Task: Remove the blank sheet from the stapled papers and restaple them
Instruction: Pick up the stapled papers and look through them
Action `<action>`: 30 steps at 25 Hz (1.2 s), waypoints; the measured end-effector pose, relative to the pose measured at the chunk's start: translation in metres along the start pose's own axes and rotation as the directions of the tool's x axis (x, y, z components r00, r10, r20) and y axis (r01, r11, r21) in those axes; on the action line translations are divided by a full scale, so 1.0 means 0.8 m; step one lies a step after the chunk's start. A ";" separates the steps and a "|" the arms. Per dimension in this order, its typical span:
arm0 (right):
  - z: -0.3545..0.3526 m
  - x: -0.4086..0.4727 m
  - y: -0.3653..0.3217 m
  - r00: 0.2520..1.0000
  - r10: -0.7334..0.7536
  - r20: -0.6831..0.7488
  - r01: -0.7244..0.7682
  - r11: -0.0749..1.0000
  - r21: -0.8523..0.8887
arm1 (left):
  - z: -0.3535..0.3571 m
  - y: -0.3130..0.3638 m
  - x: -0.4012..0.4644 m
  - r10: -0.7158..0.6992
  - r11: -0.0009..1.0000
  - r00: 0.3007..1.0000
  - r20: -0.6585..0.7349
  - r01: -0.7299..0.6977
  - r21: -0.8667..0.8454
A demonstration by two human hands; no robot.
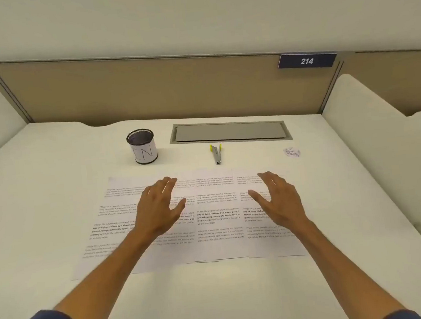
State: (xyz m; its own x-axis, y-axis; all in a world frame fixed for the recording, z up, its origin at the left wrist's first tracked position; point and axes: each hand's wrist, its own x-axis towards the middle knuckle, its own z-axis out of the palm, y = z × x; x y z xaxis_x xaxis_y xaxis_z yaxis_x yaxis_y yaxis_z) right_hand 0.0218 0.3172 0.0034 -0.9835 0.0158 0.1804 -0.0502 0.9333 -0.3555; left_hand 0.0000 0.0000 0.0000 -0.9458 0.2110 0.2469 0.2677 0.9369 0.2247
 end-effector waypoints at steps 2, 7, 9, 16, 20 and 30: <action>0.014 -0.012 0.002 0.998 0.008 0.059 -0.006 0.999 -0.037 | 0.015 -0.008 -0.015 -0.036 0.999 0.999 0.035 0.036 0.000; 0.054 -0.049 0.012 0.974 0.093 0.205 -0.079 0.994 -0.078 | 0.050 -0.038 -0.064 -0.181 0.982 0.983 0.044 0.178 0.069; 0.059 -0.053 0.013 0.966 0.112 0.233 -0.096 0.992 -0.078 | 0.051 -0.045 -0.075 -0.289 0.954 0.954 0.086 0.278 0.115; 0.065 -0.061 0.003 0.964 0.133 0.232 -0.117 0.990 -0.080 | 0.056 -0.040 -0.093 -0.450 0.893 0.862 0.232 0.430 0.136; 0.070 -0.058 -0.004 0.965 0.135 0.226 -0.118 0.989 -0.089 | 0.060 -0.030 -0.092 -0.426 0.905 0.879 0.214 0.410 0.116; 0.083 -0.057 -0.043 0.963 0.081 0.257 -0.066 0.996 -0.068 | 0.068 0.019 -0.083 -0.360 0.932 0.908 0.216 0.359 0.045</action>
State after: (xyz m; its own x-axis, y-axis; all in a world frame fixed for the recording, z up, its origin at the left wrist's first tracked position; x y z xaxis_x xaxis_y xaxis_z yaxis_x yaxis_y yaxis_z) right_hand 0.0567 0.2606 -0.0533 -0.9958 -0.0010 -0.0912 0.0269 0.9524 -0.3036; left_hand 0.0566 0.0155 -0.0639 -0.9945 -0.0857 -0.0600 -0.0983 0.9617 0.2558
